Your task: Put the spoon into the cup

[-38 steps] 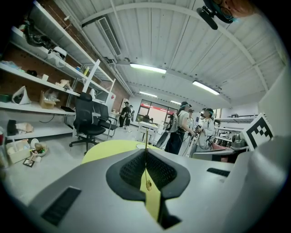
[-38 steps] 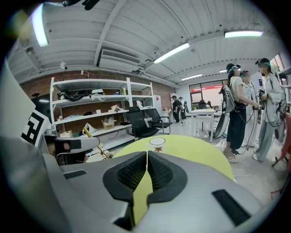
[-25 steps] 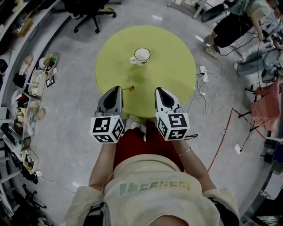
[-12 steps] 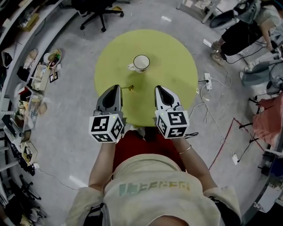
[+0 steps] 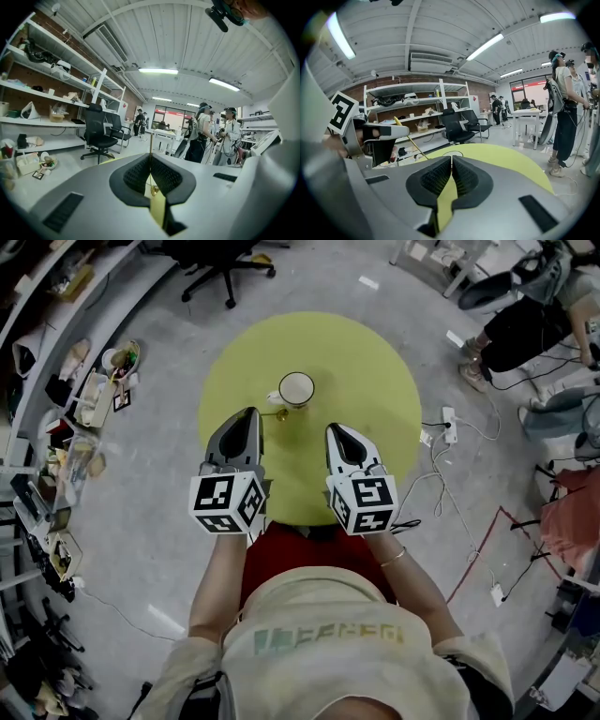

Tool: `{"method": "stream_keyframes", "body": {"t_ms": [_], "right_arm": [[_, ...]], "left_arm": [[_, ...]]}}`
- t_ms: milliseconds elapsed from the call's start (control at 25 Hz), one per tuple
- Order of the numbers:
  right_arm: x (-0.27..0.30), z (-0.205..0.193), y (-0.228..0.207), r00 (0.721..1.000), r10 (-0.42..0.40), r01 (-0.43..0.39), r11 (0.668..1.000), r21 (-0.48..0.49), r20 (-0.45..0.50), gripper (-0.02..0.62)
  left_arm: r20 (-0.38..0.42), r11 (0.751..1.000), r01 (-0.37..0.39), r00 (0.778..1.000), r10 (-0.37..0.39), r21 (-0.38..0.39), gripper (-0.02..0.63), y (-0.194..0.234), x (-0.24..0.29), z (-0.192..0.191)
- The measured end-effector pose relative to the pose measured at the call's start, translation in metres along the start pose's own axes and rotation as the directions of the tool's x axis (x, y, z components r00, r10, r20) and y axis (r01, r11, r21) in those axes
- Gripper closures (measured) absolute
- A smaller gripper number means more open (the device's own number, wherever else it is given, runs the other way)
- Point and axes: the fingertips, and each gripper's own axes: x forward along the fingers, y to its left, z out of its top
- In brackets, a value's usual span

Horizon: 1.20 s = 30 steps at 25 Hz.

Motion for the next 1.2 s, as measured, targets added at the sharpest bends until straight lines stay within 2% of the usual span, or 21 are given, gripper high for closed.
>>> {"method": "stream_keyframes", "body": {"t_ms": [560, 1200], "right_arm": [[0.034, 0.025, -0.041, 1.000, 0.014, -0.014, 1.000, 0.007, 0.009, 0.558], [0.065, 0.006, -0.055, 0.997, 0.029, -0.029, 1.000, 0.003, -0.069, 0.558]], "left_arm": [[0.008, 1.000, -0.014, 1.000, 0.013, 0.025, 0.581, -0.009, 0.066, 0.020], [-0.065, 1.000, -0.020, 0.998, 0.019, -0.021, 0.581, 0.002, 0.112, -0.012]]}}
